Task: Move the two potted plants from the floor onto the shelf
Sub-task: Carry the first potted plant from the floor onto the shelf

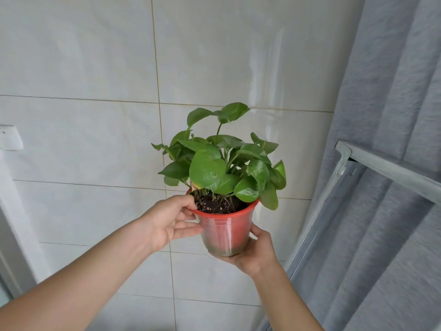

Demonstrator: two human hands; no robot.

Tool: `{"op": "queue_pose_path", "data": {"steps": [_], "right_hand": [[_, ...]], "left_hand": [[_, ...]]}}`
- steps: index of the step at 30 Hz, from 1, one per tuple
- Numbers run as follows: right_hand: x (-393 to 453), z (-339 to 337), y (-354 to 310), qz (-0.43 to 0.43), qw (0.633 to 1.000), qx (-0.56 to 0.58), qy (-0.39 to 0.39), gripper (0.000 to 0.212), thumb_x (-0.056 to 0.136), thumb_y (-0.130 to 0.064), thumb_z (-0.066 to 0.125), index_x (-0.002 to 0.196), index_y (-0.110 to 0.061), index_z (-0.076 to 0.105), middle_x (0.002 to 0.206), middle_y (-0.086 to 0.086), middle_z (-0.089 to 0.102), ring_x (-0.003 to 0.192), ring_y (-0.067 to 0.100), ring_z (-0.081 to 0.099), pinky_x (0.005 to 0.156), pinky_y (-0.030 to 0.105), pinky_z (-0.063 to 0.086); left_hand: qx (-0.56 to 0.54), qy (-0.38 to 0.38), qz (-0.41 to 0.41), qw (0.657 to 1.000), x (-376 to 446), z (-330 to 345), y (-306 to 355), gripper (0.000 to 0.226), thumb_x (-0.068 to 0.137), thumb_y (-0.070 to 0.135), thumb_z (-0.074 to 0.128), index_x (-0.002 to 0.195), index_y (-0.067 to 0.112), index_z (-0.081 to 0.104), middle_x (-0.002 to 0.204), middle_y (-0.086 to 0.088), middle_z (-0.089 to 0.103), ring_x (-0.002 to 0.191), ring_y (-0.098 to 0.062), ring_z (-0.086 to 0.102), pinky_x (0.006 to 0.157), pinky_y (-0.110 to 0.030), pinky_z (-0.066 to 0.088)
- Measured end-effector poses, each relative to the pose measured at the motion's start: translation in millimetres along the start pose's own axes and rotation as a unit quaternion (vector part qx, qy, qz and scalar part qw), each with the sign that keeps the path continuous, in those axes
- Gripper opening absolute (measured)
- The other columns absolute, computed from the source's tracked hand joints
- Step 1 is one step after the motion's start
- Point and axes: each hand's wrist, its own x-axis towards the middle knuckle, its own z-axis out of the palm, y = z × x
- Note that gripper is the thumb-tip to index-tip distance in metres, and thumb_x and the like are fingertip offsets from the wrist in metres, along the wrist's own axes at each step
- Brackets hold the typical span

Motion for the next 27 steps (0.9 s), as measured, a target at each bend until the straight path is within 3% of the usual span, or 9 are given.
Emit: {"op": "queue_pose_path", "data": {"steps": [6, 9, 13, 17, 19, 21, 23, 27], "right_hand": [[1.8, 30.7, -14.6, -0.025, 0.999, -0.001, -0.038, 0.046, 0.087, -0.031, 0.049, 0.124, -0.006, 0.059, 0.112, 0.036, 0.066, 0.101, 0.059, 0.061, 0.090, 0.075, 0.039], [3.3, 45.1, -17.1, -0.026, 0.998, 0.012, -0.053, 0.047, 0.086, -0.030, 0.049, 0.123, -0.003, 0.058, 0.107, 0.040, 0.065, 0.096, 0.063, 0.060, 0.085, 0.076, 0.041], [7.5, 66.1, -14.8, -0.046, 0.996, 0.038, -0.060, 0.048, 0.088, -0.030, 0.045, 0.127, -0.003, 0.054, 0.125, 0.036, 0.057, 0.110, 0.060, 0.054, 0.086, 0.078, 0.039], [10.1, 88.8, -10.4, -0.038, 0.995, 0.040, -0.082, 0.051, 0.088, -0.029, 0.045, 0.129, 0.000, 0.053, 0.129, 0.039, 0.052, 0.110, 0.064, 0.051, 0.084, 0.078, 0.040], [10.4, 97.8, -7.8, -0.032, 0.995, 0.040, -0.083, 0.052, 0.087, -0.029, 0.047, 0.129, 0.001, 0.052, 0.129, 0.040, 0.051, 0.110, 0.066, 0.050, 0.084, 0.078, 0.040], [9.5, 105.4, -7.0, -0.034, 0.995, 0.039, -0.082, 0.052, 0.087, -0.029, 0.048, 0.128, 0.002, 0.053, 0.128, 0.039, 0.053, 0.108, 0.066, 0.052, 0.085, 0.078, 0.040], [6.8, 113.5, -8.1, -0.046, 0.996, 0.017, -0.077, 0.051, 0.087, -0.027, 0.048, 0.127, 0.003, 0.054, 0.126, 0.039, 0.055, 0.107, 0.064, 0.054, 0.084, 0.077, 0.041], [1.6, 128.7, -15.1, -0.082, 0.994, -0.039, -0.054, 0.045, 0.090, -0.025, 0.047, 0.124, 0.004, 0.056, 0.110, 0.039, 0.065, 0.103, 0.054, 0.061, 0.078, 0.066, 0.052]], "left_hand": [[0.028, -0.095, 0.046, 0.994, 8.2, -28.6, 30.3, 0.039, 0.089, 0.040, 0.057, 0.089, 0.003, 0.071, 0.106, -0.017, 0.075, 0.097, -0.031, 0.073, 0.084, -0.041, 0.054], [-0.053, -0.115, 0.045, 0.991, 18.2, -43.8, 23.2, 0.040, 0.089, 0.034, 0.053, 0.093, 0.001, 0.076, 0.112, -0.017, 0.074, 0.103, -0.032, 0.071, 0.089, -0.040, 0.050], [-0.126, -0.072, -0.024, 0.989, 42.5, -44.8, -1.1, 0.051, 0.092, 0.033, 0.056, 0.120, -0.009, 0.062, 0.123, -0.025, 0.066, 0.113, -0.034, 0.064, 0.100, -0.041, 0.048], [-0.145, -0.105, -0.064, 0.982, 57.3, -22.2, -2.6, 0.074, 0.100, 0.052, 0.033, 0.142, -0.009, 0.040, 0.139, -0.026, 0.053, 0.132, -0.033, 0.047, 0.117, -0.044, 0.030], [-0.170, -0.136, -0.061, 0.974, 61.0, -8.0, 4.4, 0.077, 0.099, 0.060, 0.023, 0.140, -0.001, 0.046, 0.134, -0.023, 0.060, 0.127, -0.033, 0.055, 0.113, -0.044, 0.037], [-0.200, -0.152, -0.050, 0.967, 61.3, 2.6, 11.4, 0.074, 0.098, 0.063, 0.020, 0.132, 0.007, 0.056, 0.123, -0.019, 0.069, 0.114, -0.033, 0.065, 0.098, -0.045, 0.051], [-0.223, -0.155, -0.041, 0.962, 60.7, 8.5, 18.0, 0.068, 0.099, 0.059, 0.023, 0.128, 0.010, 0.060, 0.119, -0.018, 0.071, 0.108, -0.035, 0.068, 0.088, -0.045, 0.056], [-0.246, -0.151, -0.019, 0.957, 55.9, 9.1, 33.0, 0.058, 0.101, 0.053, 0.027, 0.128, 0.013, 0.060, 0.119, -0.018, 0.071, 0.111, -0.035, 0.066, 0.090, -0.046, 0.055]]}}
